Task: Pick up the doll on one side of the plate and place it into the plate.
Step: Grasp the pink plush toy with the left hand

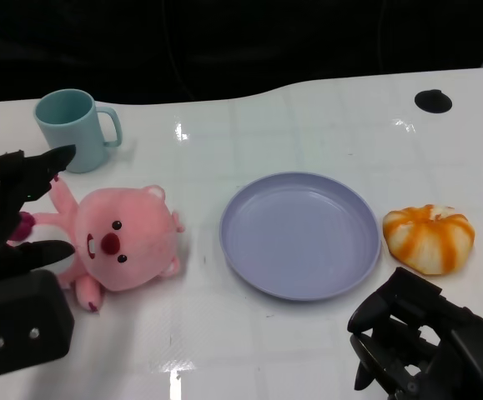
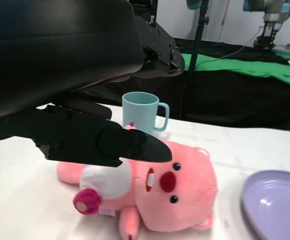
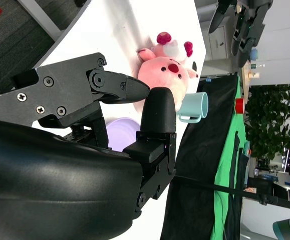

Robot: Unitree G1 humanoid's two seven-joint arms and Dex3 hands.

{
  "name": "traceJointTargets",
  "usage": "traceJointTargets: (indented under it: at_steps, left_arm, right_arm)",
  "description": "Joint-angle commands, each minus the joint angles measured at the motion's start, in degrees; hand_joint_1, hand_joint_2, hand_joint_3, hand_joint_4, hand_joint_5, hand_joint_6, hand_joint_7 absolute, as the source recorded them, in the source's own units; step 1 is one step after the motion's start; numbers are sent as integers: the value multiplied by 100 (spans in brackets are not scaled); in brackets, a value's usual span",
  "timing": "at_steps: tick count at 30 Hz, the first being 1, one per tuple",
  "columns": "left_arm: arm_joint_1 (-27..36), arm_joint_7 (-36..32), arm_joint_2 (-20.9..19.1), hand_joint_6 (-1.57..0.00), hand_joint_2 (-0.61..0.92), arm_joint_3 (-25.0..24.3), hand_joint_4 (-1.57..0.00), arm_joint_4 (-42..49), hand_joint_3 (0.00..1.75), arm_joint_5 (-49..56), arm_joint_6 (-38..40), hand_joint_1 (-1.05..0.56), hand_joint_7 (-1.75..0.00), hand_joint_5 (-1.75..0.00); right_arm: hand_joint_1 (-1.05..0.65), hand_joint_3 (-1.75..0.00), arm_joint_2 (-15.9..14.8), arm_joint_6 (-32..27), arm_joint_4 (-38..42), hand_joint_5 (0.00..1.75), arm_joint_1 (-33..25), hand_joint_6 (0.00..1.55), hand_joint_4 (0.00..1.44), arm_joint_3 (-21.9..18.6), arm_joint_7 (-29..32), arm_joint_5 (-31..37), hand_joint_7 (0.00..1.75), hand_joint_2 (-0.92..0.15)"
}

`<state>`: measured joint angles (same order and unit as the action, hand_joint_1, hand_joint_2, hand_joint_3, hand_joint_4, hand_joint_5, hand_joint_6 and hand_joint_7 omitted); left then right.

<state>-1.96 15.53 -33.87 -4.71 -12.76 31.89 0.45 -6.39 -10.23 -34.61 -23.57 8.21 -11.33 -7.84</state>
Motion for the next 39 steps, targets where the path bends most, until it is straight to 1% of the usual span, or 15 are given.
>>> traceJointTargets:
  at_steps: [1,5,8,9,13,21,25,31,34,37,38,39]
  left_arm:
    - [-280,162,-299,-19,88,298,-2,294,0,413,161,-71,-2,-15]
    - [-567,362,-422,-19,88,667,-2,558,0,769,376,-73,-1,-17]
    - [-852,535,-420,-18,88,951,-2,874,0,907,498,-72,-1,-17]
    - [-915,543,-411,-19,88,1009,-2,963,0,919,503,-71,-1,-17]
    - [-1329,423,-340,-17,89,1383,-2,1853,1,961,335,-74,0,-17]
    - [-1891,328,-159,-16,90,1921,-1,2923,0,1009,325,-72,0,-14]
    - [-2257,284,29,-15,91,2221,-2,3627,1,1112,374,-72,0,-14]
    - [-2774,38,324,-16,91,2591,-3,4800,0,1115,291,-68,0,-12]
    - [-2999,-89,468,-17,91,2721,-5,5382,0,1040,142,-61,-1,-11]
    - [-3159,-346,609,-22,91,2765,-12,5895,0,944,-36,-54,-2,-12]
    - [-3204,-453,670,-25,92,2744,-17,6079,0,883,-91,-51,-2,-13]
    - [-3251,-566,727,-34,91,2732,-29,6257,0,840,-130,-45,-3,-13]
  right_arm:
    - [-33,-56,-41,57,5,175,-20,47,58,-35,8,1,162,-92]
    - [-33,-56,-47,92,27,174,-24,47,59,-39,-4,-5,161,-92]
    - [-34,-55,-44,56,5,174,-28,48,60,-31,18,9,161,-91]
    - [-34,-55,-43,49,0,174,-30,48,60,-27,25,14,161,-91]
    - [-34,-55,-31,18,-35,174,-48,48,60,-10,40,-4,160,-92]
    - [-34,-54,-50,62,-45,174,-72,49,60,3,39,4,159,-92]
    - [-34,-53,-56,35,-64,173,-66,49,60,4,48,9,159,-92]
    - [-35,-52,-56,13,-94,173,-84,50,60,15,67,26,158,-92]
    - [-35,-52,-66,35,-96,173,-93,50,60,13,56,24,158,-92]
    - [-35,-52,-63,-19,-147,173,-112,50,60,17,76,23,158,-92]
    - [-35,-52,-59,-27,-162,173,-122,50,60,19,79,15,158,-92]
    - [-35,-52,-55,-30,-168,172,-128,50,60,19,78,5,158,-92]
